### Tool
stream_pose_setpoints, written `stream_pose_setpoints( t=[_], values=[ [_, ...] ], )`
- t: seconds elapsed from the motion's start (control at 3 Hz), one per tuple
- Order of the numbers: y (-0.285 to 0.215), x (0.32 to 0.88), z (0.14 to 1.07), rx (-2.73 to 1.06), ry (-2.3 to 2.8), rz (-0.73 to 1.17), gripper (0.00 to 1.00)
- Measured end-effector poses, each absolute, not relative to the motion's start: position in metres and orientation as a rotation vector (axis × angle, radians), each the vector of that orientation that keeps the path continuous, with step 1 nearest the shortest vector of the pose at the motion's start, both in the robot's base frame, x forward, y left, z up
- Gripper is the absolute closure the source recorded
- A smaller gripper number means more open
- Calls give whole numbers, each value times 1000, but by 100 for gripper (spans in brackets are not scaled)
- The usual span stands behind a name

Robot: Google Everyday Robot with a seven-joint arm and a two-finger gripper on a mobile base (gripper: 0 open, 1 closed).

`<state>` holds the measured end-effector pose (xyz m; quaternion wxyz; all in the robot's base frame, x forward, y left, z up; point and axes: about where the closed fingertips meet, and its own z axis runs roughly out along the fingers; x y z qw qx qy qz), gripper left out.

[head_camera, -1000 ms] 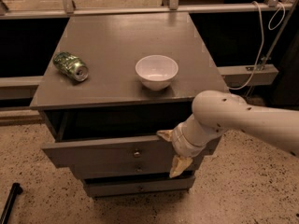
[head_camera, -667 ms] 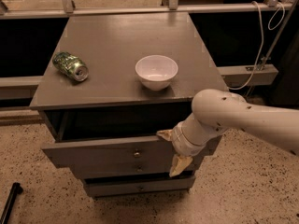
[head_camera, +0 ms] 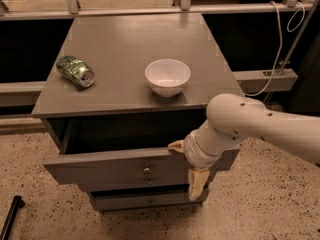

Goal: Open top drawer

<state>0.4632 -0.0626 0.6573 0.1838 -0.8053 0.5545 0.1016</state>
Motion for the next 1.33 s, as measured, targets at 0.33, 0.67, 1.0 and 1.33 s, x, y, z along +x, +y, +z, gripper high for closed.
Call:
stream_pose_setpoints(
  t=[0.33,0.67,1.0,1.33],
  values=[
    [-63,463,657,-2270,1564,286,0],
    [-67,468,662,-2237,1605,249,0],
    [-69,475,668,-2220,1648,189,0],
    [-65,483,656,-2259,1699,190,0]
  ],
)
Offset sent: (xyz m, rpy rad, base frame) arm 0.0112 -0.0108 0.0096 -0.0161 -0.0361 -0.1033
